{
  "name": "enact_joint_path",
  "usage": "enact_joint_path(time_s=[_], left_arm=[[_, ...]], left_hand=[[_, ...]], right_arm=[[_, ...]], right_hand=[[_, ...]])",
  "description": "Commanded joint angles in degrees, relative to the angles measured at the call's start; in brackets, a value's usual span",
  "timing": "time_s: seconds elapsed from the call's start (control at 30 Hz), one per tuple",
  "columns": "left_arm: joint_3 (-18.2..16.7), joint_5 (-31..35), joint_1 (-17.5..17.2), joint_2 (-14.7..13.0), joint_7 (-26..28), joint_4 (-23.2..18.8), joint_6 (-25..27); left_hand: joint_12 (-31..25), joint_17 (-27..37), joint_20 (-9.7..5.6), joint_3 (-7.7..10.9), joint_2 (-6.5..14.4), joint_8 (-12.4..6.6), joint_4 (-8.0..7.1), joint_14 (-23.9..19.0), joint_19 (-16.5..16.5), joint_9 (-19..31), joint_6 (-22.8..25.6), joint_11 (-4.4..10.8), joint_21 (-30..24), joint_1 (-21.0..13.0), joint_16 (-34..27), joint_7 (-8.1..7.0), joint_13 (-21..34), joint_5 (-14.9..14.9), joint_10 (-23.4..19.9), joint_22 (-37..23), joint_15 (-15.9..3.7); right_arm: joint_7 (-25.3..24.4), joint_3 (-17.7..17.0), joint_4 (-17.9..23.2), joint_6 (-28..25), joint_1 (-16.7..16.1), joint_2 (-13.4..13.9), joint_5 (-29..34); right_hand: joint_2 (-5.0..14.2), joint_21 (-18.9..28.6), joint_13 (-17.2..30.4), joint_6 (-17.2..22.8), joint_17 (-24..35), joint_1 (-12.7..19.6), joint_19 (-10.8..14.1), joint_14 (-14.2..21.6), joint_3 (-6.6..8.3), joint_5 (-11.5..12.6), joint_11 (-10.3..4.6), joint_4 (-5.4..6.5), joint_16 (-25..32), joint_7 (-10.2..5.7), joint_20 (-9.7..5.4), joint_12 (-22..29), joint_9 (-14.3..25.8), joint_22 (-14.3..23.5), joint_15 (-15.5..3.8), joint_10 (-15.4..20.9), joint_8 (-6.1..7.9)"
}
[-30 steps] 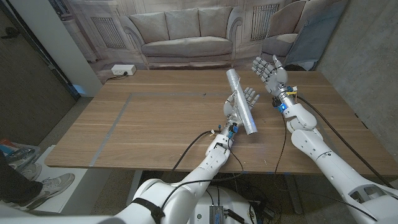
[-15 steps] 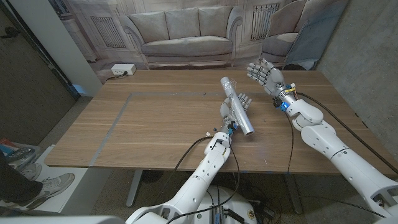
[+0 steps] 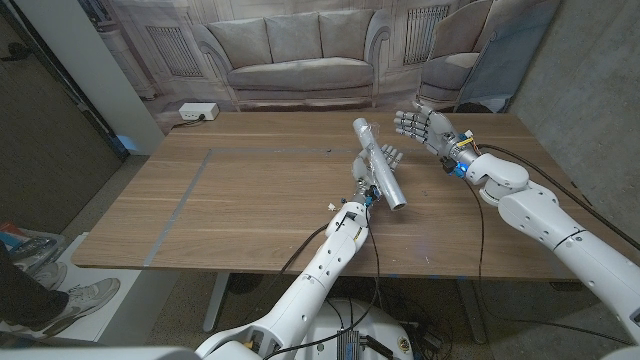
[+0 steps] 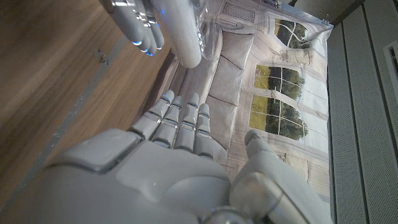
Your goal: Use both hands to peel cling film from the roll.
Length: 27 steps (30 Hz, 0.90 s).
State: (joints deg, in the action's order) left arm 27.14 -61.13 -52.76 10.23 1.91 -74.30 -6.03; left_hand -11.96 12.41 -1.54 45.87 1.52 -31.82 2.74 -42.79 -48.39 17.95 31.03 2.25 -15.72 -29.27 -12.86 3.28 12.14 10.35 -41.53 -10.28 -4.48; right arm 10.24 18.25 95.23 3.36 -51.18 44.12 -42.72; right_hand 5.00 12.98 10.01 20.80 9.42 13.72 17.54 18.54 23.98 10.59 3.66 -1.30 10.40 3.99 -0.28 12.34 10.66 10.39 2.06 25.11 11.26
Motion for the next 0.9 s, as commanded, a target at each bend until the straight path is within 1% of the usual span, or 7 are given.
enact_joint_path(time_s=[0.03, 0.17, 0.27, 0.5, 0.7, 0.87, 0.9], left_arm=[[2.23, 0.07, 0.96, -1.80, 7.21, -4.28, 1.72], [2.38, -0.15, 1.16, -1.76, 8.19, -3.49, 1.62], [2.34, -0.65, 1.27, -1.94, 9.18, -3.43, 2.33], [2.76, 0.02, 1.60, -2.59, 12.77, -4.11, 3.23], [3.47, -0.08, 2.03, -3.30, 15.80, -5.47, 5.87], [4.21, 0.17, 2.93, -4.40, 15.78, -5.88, 7.69], [4.37, 0.49, 2.91, -4.51, 18.72, -7.12, 8.77]], left_hand=[[-0.27, 0.24, -0.15, 2.72, 8.82, -1.00, -3.22, -0.40, 0.07, 0.71, 7.14, 1.25, -0.01, -9.67, 0.36, -0.86, 0.31, 0.03, 0.54, -0.17, -3.02], [-0.30, 0.23, -0.18, 2.58, 8.63, -1.49, -3.22, -0.35, 0.05, 1.14, 7.32, 1.28, 0.03, -9.78, 0.49, -0.90, 0.31, 0.09, 0.47, -0.15, -2.95], [-0.29, 0.22, -0.14, 2.46, 8.53, -1.83, -3.22, -0.25, 0.08, 1.48, 7.32, 1.29, 0.09, -9.88, 0.61, -0.78, 0.31, 0.13, 0.51, -0.14, -2.86], [-0.33, 0.21, 0.05, 2.24, 8.40, -2.66, -3.23, -0.10, 0.16, 2.27, 7.46, 1.32, 0.21, -10.12, 0.84, -0.68, 0.31, 0.22, 0.43, -0.12, -2.69], [-0.33, 0.20, 0.26, 1.99, 8.23, -3.40, -3.25, 0.08, 0.35, 2.96, 7.61, 1.45, 0.37, -10.28, 1.05, -0.68, 0.30, 0.28, 0.48, -0.10, -2.48], [-0.36, 0.15, 0.72, 1.78, 8.08, -4.08, -3.23, 0.62, 0.41, 3.62, 7.67, 1.45, 0.49, -10.45, 1.39, -0.63, 0.30, 0.33, 0.49, -0.08, -2.11], [-0.36, 0.15, 0.90, 1.75, 8.08, -4.23, -3.23, 0.68, 0.44, 3.75, 7.73, 1.41, 0.52, -10.49, 1.43, -0.64, 0.30, 0.34, 0.50, -0.08, -2.10]], right_arm=[[-2.74, 0.09, 4.12, -5.62, -0.23, 3.45, 0.85], [-4.30, 0.30, 5.95, -8.18, 0.15, 4.86, 1.95], [-5.30, 0.40, 7.10, -10.23, 0.42, 5.68, 2.28], [-8.16, 1.39, 10.01, -17.67, 2.04, 7.58, 2.86], [-9.55, 2.76, 12.75, -25.04, 4.18, 9.68, 3.61], [-10.29, 3.51, 13.77, -27.57, 4.99, 10.37, 4.63], [-10.07, 3.62, 13.76, -27.64, 5.09, 10.49, 4.75]], right_hand=[[-0.28, 0.53, 0.31, 0.72, 0.14, 1.70, 1.09, 1.20, 0.29, -0.25, 0.19, -1.40, 0.24, 0.06, 0.30, 0.40, 0.15, 0.09, 0.33, 1.12, 0.46], [-0.27, 0.91, 0.34, 2.43, 0.19, 3.97, 2.76, 2.77, 0.82, -0.28, 0.35, -3.35, 0.36, -0.10, 0.74, 0.76, 0.20, 0.19, 0.40, 2.67, 0.89], [-0.73, 1.32, 0.40, 3.56, 0.28, 4.97, 4.08, 4.64, 0.66, -0.44, 0.38, -4.44, 0.63, -0.02, 2.63, 1.01, 0.27, 0.40, 1.54, 3.90, 1.04], [-0.76, 2.49, 0.58, 4.99, 0.86, 4.19, 6.77, 9.64, -0.26, -0.68, 0.84, -4.23, 1.69, 0.05, 4.29, 1.63, 0.44, 0.93, 2.11, 6.43, 1.09], [0.03, 0.97, 0.84, 5.94, 1.58, 3.25, 2.29, 8.17, -0.60, -0.67, 2.00, -3.53, 0.86, 0.07, 4.02, 0.89, 0.44, 1.29, 2.21, 4.98, 1.08], [0.73, -0.37, 1.07, 6.58, 1.94, 4.49, -2.58, 0.02, -0.63, -0.64, 2.12, -4.50, -0.83, -0.60, 4.60, -0.90, 0.45, 1.68, 3.36, -0.67, 0.75], [0.71, -0.34, 1.09, 6.54, 1.94, 4.58, -2.82, -1.41, -0.78, -0.67, 2.26, -4.62, -0.89, -0.55, 4.54, -1.00, 0.46, 1.72, 3.44, -1.35, 0.65]])
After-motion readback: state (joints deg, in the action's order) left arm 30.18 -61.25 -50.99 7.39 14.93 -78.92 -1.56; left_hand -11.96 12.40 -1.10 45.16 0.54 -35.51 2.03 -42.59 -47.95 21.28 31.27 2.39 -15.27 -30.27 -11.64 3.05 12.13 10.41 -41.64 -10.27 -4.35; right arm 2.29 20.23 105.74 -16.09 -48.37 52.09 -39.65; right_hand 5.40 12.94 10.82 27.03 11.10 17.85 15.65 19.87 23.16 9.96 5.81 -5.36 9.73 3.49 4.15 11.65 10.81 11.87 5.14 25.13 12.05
